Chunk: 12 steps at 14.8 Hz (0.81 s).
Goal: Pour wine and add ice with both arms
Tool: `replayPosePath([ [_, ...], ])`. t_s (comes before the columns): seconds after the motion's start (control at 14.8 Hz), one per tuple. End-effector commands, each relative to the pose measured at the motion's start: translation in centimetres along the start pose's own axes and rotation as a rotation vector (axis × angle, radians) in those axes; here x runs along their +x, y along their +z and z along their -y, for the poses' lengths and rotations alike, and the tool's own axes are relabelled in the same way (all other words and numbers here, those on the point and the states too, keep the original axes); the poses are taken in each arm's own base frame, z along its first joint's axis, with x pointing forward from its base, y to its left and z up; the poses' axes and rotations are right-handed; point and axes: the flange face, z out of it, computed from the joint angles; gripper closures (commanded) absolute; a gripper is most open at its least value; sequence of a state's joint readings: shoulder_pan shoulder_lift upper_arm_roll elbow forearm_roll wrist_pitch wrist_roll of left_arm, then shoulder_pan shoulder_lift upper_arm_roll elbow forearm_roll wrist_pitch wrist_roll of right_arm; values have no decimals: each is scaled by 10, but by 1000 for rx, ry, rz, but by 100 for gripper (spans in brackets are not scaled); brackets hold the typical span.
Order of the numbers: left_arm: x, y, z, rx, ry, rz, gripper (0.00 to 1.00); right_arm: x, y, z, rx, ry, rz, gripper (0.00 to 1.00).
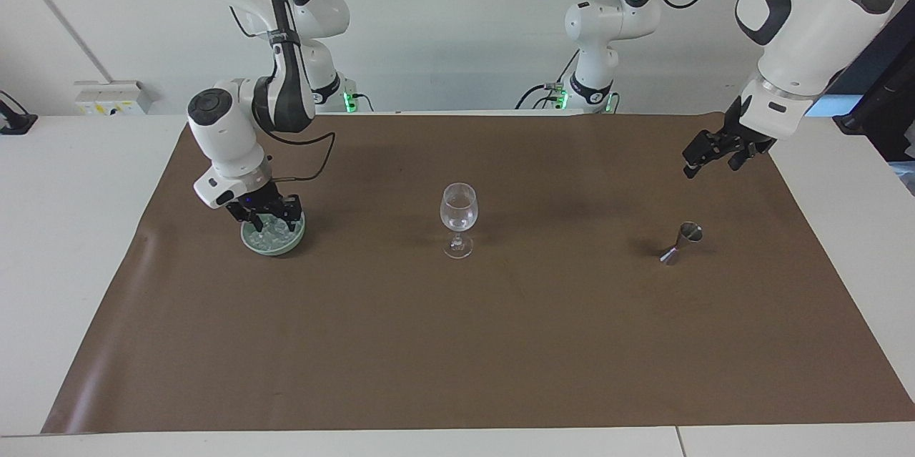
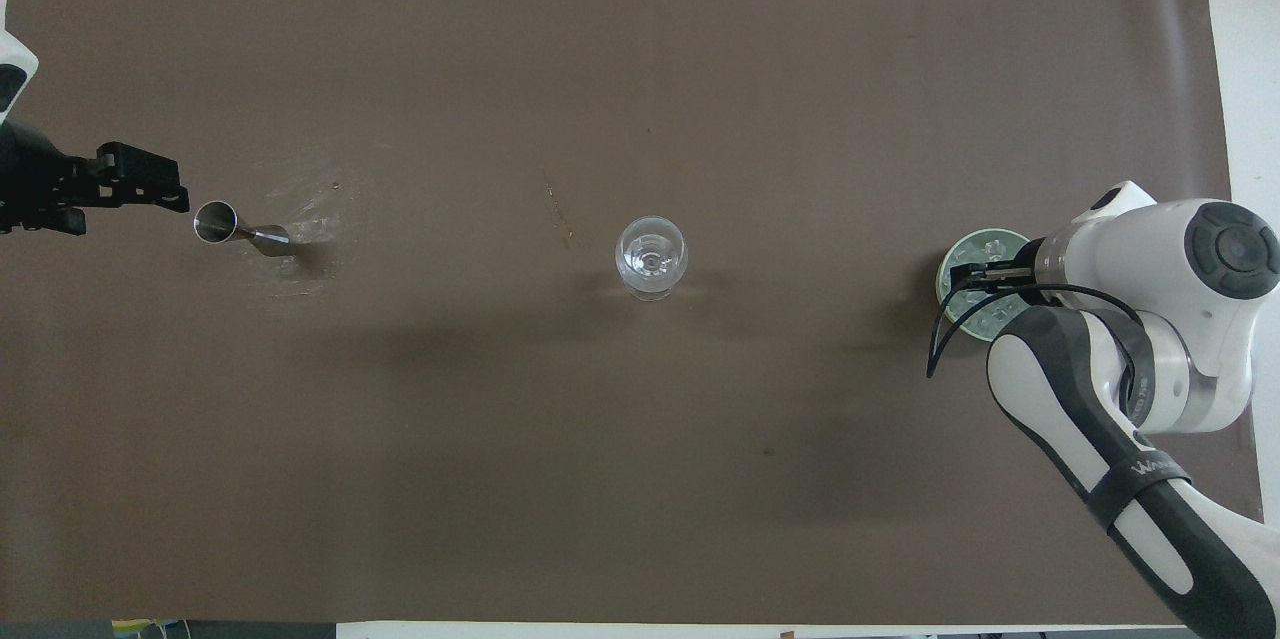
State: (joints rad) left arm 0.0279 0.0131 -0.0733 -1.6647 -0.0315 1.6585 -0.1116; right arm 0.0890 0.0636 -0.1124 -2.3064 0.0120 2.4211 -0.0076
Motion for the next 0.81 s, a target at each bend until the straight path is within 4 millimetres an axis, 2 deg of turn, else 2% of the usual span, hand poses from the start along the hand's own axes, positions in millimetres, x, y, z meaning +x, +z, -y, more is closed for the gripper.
replayPosePath([
  [0.0, -5, -26, 9, 21, 68, 48, 0, 0, -1, -5, 4, -11, -6, 26],
  [0.14, -4, -29, 11, 20, 91, 105, 0, -1, -2, -3, 4, -12, 17, 26],
  [0.27, -12, -43, 0, 19, 142, 117, 0, -2, -2, 2, 5, -14, 31, 26],
  [0.34, -15, -45, 2, 23, 153, 118, 0, -2, -2, 3, 5, -14, 33, 26],
  [0.61, -22, -39, 7, 12, 123, 143, 0, -2, -7, 2, 6, -13, 51, 27],
  [0.74, -24, -36, 6, -4, 128, 139, 0, -2, -7, 2, 6, -11, 57, 30],
])
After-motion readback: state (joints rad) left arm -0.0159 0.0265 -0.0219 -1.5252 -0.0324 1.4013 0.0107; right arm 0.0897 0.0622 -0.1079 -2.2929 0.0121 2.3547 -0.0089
